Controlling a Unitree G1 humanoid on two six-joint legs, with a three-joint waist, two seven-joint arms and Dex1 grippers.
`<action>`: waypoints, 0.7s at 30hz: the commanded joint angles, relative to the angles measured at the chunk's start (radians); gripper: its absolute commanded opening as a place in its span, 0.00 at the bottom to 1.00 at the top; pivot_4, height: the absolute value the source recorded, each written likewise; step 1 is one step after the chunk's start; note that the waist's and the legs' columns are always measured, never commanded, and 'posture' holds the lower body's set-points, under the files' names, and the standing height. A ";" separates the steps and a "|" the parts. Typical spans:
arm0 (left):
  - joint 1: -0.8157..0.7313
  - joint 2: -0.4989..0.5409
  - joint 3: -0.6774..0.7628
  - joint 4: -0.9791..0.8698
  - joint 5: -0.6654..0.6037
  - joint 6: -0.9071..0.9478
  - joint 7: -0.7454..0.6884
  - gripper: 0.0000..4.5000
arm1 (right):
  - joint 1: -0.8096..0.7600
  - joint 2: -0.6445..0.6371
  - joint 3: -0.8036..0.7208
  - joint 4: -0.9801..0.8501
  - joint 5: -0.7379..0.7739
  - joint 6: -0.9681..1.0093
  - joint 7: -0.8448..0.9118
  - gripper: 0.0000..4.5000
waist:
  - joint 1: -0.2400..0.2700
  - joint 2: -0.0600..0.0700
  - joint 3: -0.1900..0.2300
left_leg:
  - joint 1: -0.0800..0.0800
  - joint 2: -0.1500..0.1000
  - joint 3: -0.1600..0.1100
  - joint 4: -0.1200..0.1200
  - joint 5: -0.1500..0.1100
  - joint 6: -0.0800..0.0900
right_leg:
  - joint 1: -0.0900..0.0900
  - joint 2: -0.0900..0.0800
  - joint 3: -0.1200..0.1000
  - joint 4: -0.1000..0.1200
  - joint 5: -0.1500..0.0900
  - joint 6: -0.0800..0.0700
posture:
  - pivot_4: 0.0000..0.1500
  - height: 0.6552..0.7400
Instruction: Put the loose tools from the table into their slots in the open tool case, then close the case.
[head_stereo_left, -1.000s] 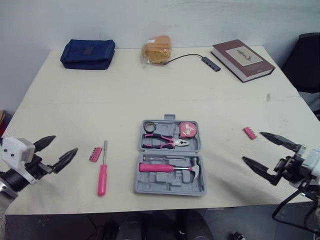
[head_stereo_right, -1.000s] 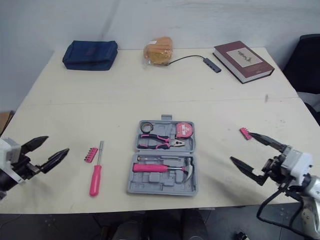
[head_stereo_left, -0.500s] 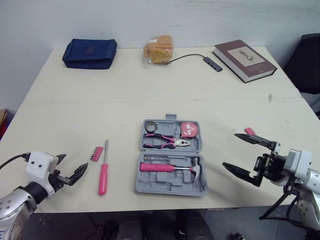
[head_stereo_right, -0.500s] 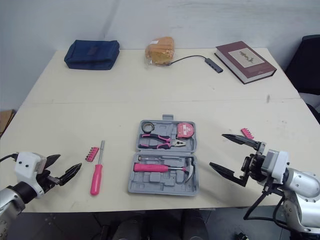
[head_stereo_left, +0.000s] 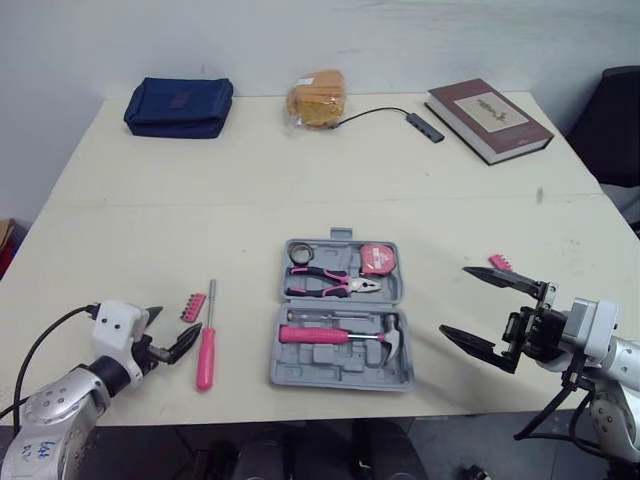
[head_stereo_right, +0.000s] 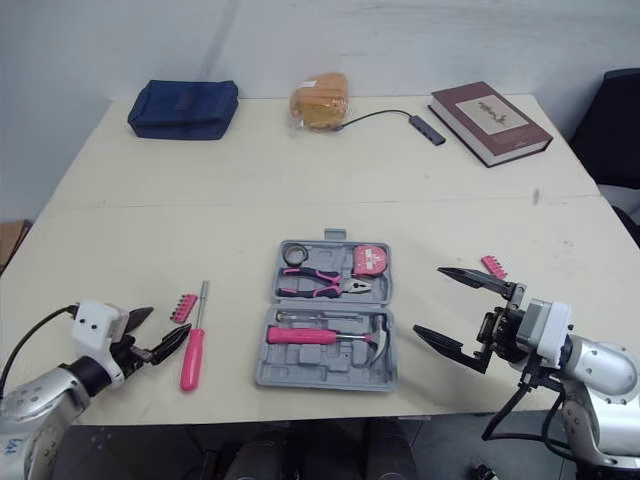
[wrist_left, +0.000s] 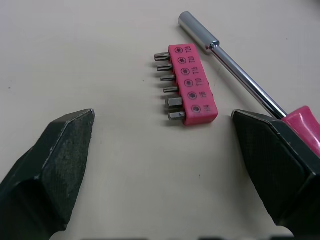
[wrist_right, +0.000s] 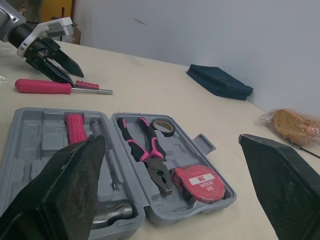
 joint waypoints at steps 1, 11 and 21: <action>-0.019 -0.011 -0.022 0.033 0.026 0.002 0.022 0.99 | 0.005 0.008 -0.024 -0.001 0.000 -0.028 0.001 1.00 | 0.007 0.001 0.000 | 0.000 0.000 0.000 0.000 0.000 0.000 | 0.000 0.000 0.000 0.000 0.000 0.000 | 1.00 1.00; -0.055 -0.035 -0.080 0.105 0.034 -0.016 -0.016 0.83 | 0.026 0.008 -0.029 -0.005 -0.004 -0.042 -0.006 1.00 | 0.027 0.004 -0.002 | 0.001 -0.002 0.000 0.001 0.000 0.001 | 0.000 0.000 0.000 0.003 0.000 0.000 | 1.00 1.00; -0.076 -0.046 -0.127 0.209 0.043 -0.094 -0.083 0.03 | 0.068 0.003 -0.025 -0.051 0.000 -0.026 -0.032 1.00 | 0.045 0.008 -0.005 | 0.002 -0.002 0.002 0.001 -0.001 0.001 | 0.000 0.000 0.001 0.003 0.000 0.000 | 1.00 1.00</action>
